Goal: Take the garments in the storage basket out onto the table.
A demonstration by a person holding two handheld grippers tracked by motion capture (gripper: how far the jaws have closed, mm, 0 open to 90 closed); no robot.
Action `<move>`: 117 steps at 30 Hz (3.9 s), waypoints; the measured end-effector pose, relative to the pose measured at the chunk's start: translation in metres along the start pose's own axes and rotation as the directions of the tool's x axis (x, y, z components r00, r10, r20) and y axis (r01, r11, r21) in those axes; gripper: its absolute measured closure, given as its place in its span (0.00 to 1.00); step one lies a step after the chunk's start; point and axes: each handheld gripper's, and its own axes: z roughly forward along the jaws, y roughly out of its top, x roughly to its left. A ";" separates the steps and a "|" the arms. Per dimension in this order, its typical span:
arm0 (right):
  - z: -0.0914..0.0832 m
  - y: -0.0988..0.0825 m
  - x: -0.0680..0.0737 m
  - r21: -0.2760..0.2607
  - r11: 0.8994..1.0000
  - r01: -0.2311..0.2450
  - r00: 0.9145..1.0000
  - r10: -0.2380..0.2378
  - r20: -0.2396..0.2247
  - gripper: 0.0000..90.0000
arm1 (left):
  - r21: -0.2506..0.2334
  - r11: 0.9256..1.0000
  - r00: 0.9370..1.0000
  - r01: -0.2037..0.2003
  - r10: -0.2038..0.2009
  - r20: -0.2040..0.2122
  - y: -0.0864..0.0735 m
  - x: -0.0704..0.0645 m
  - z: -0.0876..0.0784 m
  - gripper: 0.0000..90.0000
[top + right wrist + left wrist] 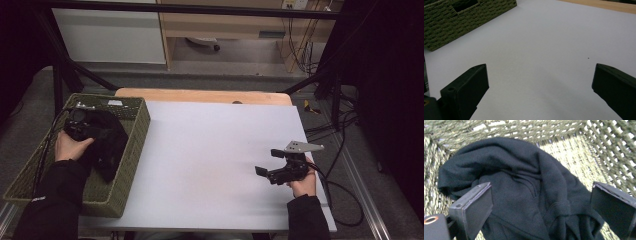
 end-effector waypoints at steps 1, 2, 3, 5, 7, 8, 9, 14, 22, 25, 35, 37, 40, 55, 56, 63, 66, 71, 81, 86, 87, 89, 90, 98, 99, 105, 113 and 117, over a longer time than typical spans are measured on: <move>0.000 0.000 0.000 0.003 1.000 0.001 1.000 -0.001 0.000 0.01 | 0.008 1.000 1.000 0.000 0.000 -0.008 -0.001 0.000 0.002 0.05; 0.000 0.000 0.000 0.003 1.000 0.001 1.000 -0.001 0.000 0.01 | 0.016 1.000 1.000 -0.004 0.004 -0.019 -0.001 0.000 0.004 0.05; 0.000 0.000 0.000 0.003 1.000 0.001 1.000 -0.001 0.000 0.01 | 0.028 1.000 1.000 -0.008 0.008 -0.027 -0.002 -0.001 0.007 0.05; 0.000 0.000 0.000 0.003 1.000 0.001 1.000 -0.001 0.001 0.01 | 0.046 0.999 0.999 -0.005 0.006 -0.034 -0.003 -0.002 0.011 0.05; 0.000 0.000 0.000 0.002 1.000 0.003 1.000 -0.003 0.000 0.01 | 0.058 0.998 0.999 -0.010 0.012 -0.043 -0.004 -0.002 0.014 0.05; 0.000 0.000 0.000 0.002 1.000 0.003 1.000 -0.003 0.000 0.01 | 0.064 0.998 0.999 -0.008 0.011 -0.048 -0.004 -0.003 0.016 0.05; 0.000 0.000 0.000 0.002 1.000 0.003 1.000 -0.003 -0.001 0.01 | 0.070 0.998 0.998 -0.010 0.014 -0.054 -0.004 -0.003 0.017 0.05; 0.000 0.000 0.000 0.005 1.000 0.002 1.000 -0.002 0.001 0.01 | 0.110 0.994 0.999 -0.009 0.015 -0.050 -0.007 -0.003 0.027 0.05; 0.001 0.000 0.000 0.006 1.000 0.000 1.000 0.000 0.002 0.01 | 0.176 0.984 0.999 -0.010 0.017 -0.036 -0.012 -0.003 0.037 0.06; 0.001 0.000 0.001 0.006 1.000 -0.001 1.000 0.001 0.001 0.01 | 0.190 0.982 0.999 -0.012 0.019 -0.036 -0.013 -0.003 0.039 0.08; 0.000 0.000 0.000 0.003 1.000 0.000 1.000 0.000 0.000 0.01 | 0.225 0.974 0.999 -0.012 0.022 -0.043 -0.016 0.000 0.045 0.27; 0.000 0.000 0.000 0.002 1.000 -0.001 1.000 0.001 -0.001 0.01 | 0.225 0.974 0.999 -0.012 0.023 -0.043 -0.016 -0.001 0.045 0.30; 0.000 0.000 0.000 0.003 1.000 0.000 1.000 0.000 0.001 0.01 | 0.232 0.973 0.999 -0.013 0.024 -0.043 -0.017 -0.001 0.046 0.34; 0.000 0.000 0.000 0.003 1.000 0.000 1.000 0.000 0.001 0.01 | 0.252 0.968 0.998 -0.011 0.025 -0.053 -0.014 -0.004 0.040 0.76; 0.000 0.000 0.000 0.003 1.000 0.000 1.000 0.000 0.001 0.01 | 0.253 0.967 0.998 -0.011 0.025 -0.053 -0.014 -0.004 0.040 0.76; 0.000 0.000 0.000 0.004 1.000 0.000 1.000 0.000 0.001 0.01 | 0.267 0.964 0.998 0.002 0.013 -0.054 -0.012 -0.003 0.037 0.80; 0.000 0.000 0.000 0.003 1.000 -0.001 1.000 0.001 0.001 0.01 | 0.269 0.963 0.999 0.021 -0.007 -0.052 -0.011 -0.001 0.034 0.80; 0.000 0.000 0.001 0.002 1.000 -0.003 1.000 0.003 0.001 0.01 | 0.254 0.966 0.998 0.044 -0.031 -0.056 -0.011 0.001 0.029 0.81; 0.000 0.000 0.001 0.003 1.000 -0.001 1.000 0.001 0.000 0.01 | 0.202 0.976 0.996 0.083 -0.077 -0.039 -0.013 0.004 0.015 0.81; 0.000 0.000 0.001 0.003 1.000 -0.002 1.000 0.002 0.002 0.01 | 0.178 0.979 0.995 0.098 -0.093 -0.032 -0.015 0.006 0.008 0.81; 0.000 0.000 0.001 0.002 1.000 -0.002 1.000 0.002 0.002 0.01 | 0.172 0.980 0.995 0.101 -0.097 -0.032 -0.015 0.005 0.007 0.81; 0.000 0.000 0.001 0.003 1.000 -0.002 1.000 0.002 0.002 0.01 | 0.164 0.982 0.995 0.099 -0.096 -0.028 -0.015 0.005 0.005 0.81; 0.000 0.000 0.001 0.003 1.000 -0.002 1.000 0.002 0.002 0.01 | 0.162 0.982 0.995 0.096 -0.093 -0.027 -0.015 0.004 0.004 0.81; 0.001 -0.001 0.001 0.006 1.000 -0.001 1.000 0.001 0.003 0.01 | 0.133 0.986 0.995 0.099 -0.097 -0.021 -0.015 0.004 -0.003 0.81; 0.001 -0.001 0.001 0.007 1.000 -0.001 1.000 0.001 0.003 0.01 | 0.132 0.986 0.995 0.097 -0.095 -0.021 -0.015 0.005 -0.004 0.81; 0.001 -0.001 0.001 0.007 1.000 -0.001 1.000 0.001 0.002 0.01 | 0.110 0.989 0.995 0.095 -0.093 -0.026 -0.015 0.003 -0.008 0.81; 0.001 -0.001 0.001 0.007 1.000 -0.002 1.000 0.002 0.001 0.01 | 0.095 0.991 0.996 0.093 -0.092 -0.019 -0.012 0.001 -0.014 0.81; 0.000 0.000 0.001 0.005 1.000 -0.003 1.000 0.003 0.000 0.01 | 0.083 0.992 0.996 0.091 -0.090 -0.009 -0.010 0.001 -0.019 0.81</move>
